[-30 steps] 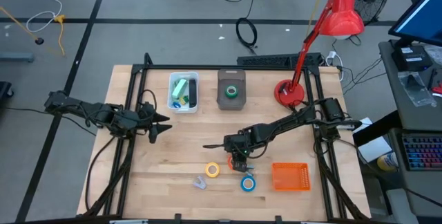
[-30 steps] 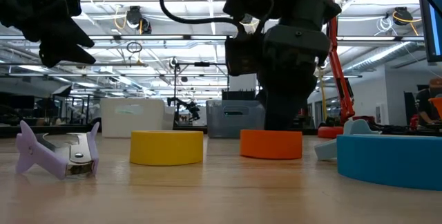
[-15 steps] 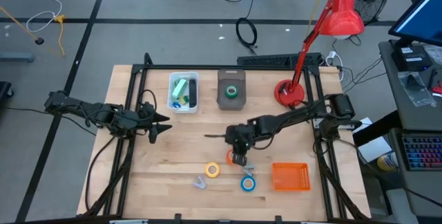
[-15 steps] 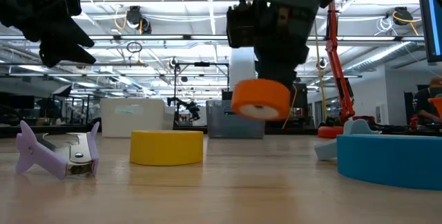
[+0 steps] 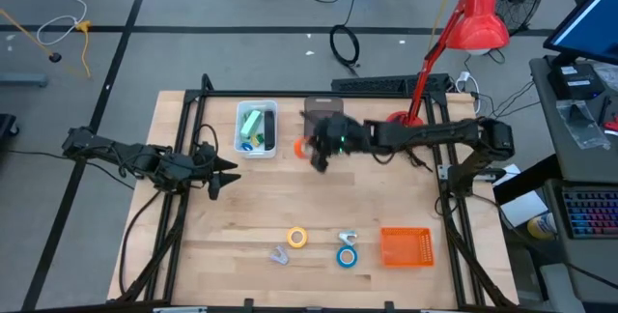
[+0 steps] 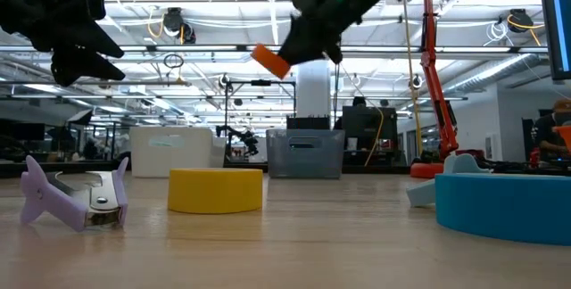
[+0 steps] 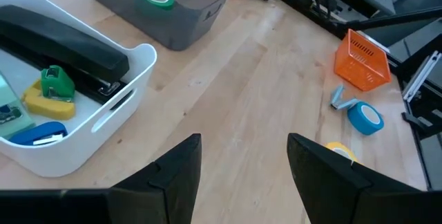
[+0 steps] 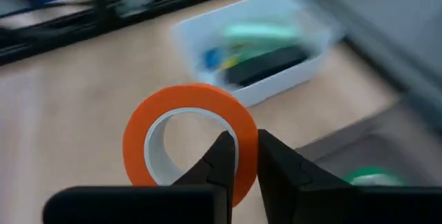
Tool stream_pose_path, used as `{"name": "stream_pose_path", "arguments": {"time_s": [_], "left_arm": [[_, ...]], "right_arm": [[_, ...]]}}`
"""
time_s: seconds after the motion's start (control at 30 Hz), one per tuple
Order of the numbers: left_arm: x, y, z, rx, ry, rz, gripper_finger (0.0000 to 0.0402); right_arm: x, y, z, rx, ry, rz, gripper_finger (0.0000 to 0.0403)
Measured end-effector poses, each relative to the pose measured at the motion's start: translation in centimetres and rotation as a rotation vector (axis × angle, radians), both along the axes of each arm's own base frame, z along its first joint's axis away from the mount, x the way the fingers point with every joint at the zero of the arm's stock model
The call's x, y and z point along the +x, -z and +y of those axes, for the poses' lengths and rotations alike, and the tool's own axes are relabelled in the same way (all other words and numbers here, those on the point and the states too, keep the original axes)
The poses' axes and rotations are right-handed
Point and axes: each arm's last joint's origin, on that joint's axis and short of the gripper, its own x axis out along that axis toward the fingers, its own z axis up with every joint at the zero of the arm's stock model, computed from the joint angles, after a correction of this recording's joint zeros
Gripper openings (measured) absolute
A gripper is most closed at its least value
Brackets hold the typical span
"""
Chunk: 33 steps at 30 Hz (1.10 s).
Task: Pick and place Stapler, Stapler remover, tape
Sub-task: Put the orange tape into the black bin
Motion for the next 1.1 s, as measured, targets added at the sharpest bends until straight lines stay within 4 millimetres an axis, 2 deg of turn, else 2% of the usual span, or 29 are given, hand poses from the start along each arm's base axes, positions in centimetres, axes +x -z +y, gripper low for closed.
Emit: {"name": "stream_pose_path", "arguments": {"time_s": [0.13,0.27,0.4,0.47,0.63,0.93,1.03,1.1], "left_arm": [[0.0,0.0,0.0,-0.014,-0.007,-0.003,0.0218],[0.0,0.0,0.0,-0.039,-0.020,-0.007,0.0218],[0.0,0.0,0.0,-0.050,-0.034,-0.015,0.0218],[0.0,-0.1,0.1,-0.055,-0.053,-0.022,0.0218],[0.0,-0.1,0.1,-0.057,-0.086,-0.030,0.0218],[0.1,-0.3,0.1,-0.070,-0.098,-0.055,0.0218],[0.2,-0.4,0.1,-0.072,-0.098,-0.065,0.0218],[0.2,-0.5,0.1,-0.075,-0.097,-0.079,0.0218]], "right_arm": [[-0.1,0.2,-3.6,-0.076,0.118,-0.013,0.0037],[-0.7,2.0,-6.7,-0.064,0.191,0.074,0.0036],[-1.1,3.1,-8.8,-0.049,0.229,0.123,0.0040],[-1.3,3.8,-9.5,-0.034,0.195,0.160,0.0041],[-1.3,4.9,-10.1,-0.032,0.133,0.204,0.0040],[-0.8,6.0,-10.0,-0.088,0.010,0.264,0.0044],[-0.9,7.3,-9.8,-0.076,0.001,0.336,0.0044],[-0.9,7.1,-9.9,-0.099,0.006,0.329,0.0045]]}}
